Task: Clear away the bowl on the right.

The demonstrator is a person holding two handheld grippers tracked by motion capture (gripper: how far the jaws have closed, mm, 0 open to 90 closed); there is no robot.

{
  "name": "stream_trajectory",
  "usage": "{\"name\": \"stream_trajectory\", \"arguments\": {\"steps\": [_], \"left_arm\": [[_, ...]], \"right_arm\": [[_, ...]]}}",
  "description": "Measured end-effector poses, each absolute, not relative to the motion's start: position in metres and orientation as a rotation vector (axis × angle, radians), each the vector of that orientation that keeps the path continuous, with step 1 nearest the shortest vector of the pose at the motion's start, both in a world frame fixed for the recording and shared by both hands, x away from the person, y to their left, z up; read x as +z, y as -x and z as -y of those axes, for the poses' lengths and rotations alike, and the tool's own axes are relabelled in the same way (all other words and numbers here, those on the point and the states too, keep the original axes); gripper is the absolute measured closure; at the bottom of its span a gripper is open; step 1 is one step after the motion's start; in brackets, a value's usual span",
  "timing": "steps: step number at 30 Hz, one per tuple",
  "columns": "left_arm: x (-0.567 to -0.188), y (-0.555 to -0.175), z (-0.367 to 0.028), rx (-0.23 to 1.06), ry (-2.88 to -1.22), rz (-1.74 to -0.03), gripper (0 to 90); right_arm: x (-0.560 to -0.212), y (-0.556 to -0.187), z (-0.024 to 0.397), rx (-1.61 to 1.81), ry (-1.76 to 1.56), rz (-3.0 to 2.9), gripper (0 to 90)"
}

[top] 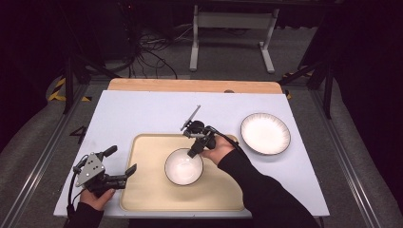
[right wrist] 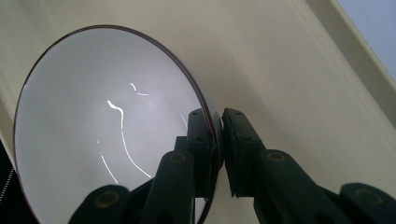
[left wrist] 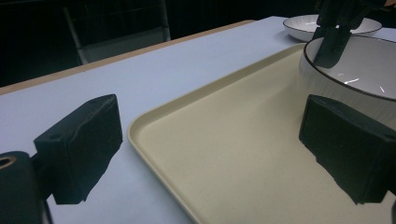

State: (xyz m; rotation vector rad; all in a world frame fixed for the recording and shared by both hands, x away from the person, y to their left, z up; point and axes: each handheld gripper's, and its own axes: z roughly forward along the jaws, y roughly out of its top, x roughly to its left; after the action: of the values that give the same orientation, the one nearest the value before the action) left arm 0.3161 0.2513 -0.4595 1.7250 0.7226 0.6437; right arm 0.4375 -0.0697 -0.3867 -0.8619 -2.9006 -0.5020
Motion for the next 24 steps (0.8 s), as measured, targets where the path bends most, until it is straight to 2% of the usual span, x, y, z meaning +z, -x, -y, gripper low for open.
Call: {"name": "stream_trajectory", "arguments": {"steps": [9, 12, 14, 17, 24], "left_arm": [[-0.460, -0.316, -0.251, 0.643, -1.726, -0.723, 6.7], [-0.460, -0.316, -0.251, 0.642, -1.725, -0.724, 6.7], [-0.460, -0.316, -0.251, 0.642, -1.725, -0.723, 6.7], [-0.460, -0.316, -0.251, 0.642, -1.725, -0.725, 6.7], [-0.460, -0.317, -0.251, 0.641, -1.724, -0.724, 6.7]], "right_arm": [[-0.392, -0.438, 0.069, -0.485, 0.879, 2.918, 76.6], [-0.390, -0.439, 0.070, -0.510, 0.880, 2.914, 72.3], [-0.387, -0.438, 0.071, -0.518, 0.887, 2.923, 68.0], [-0.383, -0.437, 0.073, -0.556, 0.920, 2.944, 53.6], [-0.369, -0.427, 0.074, -0.660, 0.881, 2.990, 37.1]]}}
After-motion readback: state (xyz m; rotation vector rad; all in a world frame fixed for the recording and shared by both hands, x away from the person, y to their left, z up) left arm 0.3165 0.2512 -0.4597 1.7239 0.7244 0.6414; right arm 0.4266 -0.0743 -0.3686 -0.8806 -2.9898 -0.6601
